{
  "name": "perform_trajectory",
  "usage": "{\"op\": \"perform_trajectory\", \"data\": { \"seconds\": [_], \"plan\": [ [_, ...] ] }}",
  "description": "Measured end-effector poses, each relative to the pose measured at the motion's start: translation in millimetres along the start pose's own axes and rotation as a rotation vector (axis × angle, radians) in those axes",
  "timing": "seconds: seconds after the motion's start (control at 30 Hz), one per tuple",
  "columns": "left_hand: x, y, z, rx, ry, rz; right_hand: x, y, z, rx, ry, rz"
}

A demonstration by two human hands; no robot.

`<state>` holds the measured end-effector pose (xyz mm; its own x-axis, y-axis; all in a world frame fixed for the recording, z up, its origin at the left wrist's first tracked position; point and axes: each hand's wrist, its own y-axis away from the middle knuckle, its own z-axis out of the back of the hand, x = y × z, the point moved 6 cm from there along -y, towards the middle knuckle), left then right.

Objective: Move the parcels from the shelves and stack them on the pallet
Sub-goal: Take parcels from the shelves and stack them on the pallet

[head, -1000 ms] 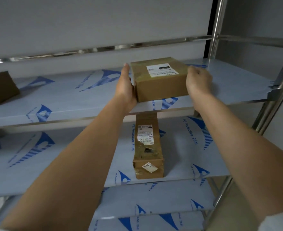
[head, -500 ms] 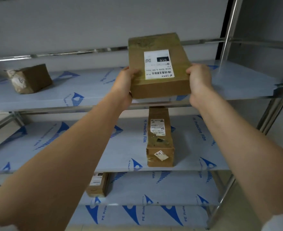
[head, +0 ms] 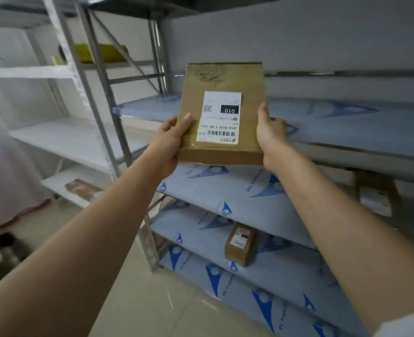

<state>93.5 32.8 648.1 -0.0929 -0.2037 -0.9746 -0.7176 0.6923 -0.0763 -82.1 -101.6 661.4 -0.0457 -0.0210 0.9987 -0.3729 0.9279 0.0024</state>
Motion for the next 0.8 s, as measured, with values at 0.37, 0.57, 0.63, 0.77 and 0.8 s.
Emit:
{"op": "perform_trajectory", "data": {
  "seconds": [0.37,0.57,0.63,0.77,0.8],
  "plan": [
    [-43.2,135.8,337.4,-0.531,-0.216,0.091,-66.6,148.7,-335.7,0.538,0.21,0.09],
    [-60.2,200.5,468.7,-0.869,-0.195,0.034,-91.9,230.9,-472.4,0.87,0.165,0.007],
    [-67.4,214.1,509.9,-0.954,-0.185,0.021,-100.1,252.0,-516.5,0.973,0.142,-0.032],
    [-80.4,231.3,592.4,-1.13,-0.184,-0.003,-119.4,288.4,-601.4,1.19,0.142,-0.114],
    [-79.7,233.2,611.6,-1.161,-0.171,0.018,-125.6,296.8,-620.8,1.242,0.151,-0.128]
  ]
}}
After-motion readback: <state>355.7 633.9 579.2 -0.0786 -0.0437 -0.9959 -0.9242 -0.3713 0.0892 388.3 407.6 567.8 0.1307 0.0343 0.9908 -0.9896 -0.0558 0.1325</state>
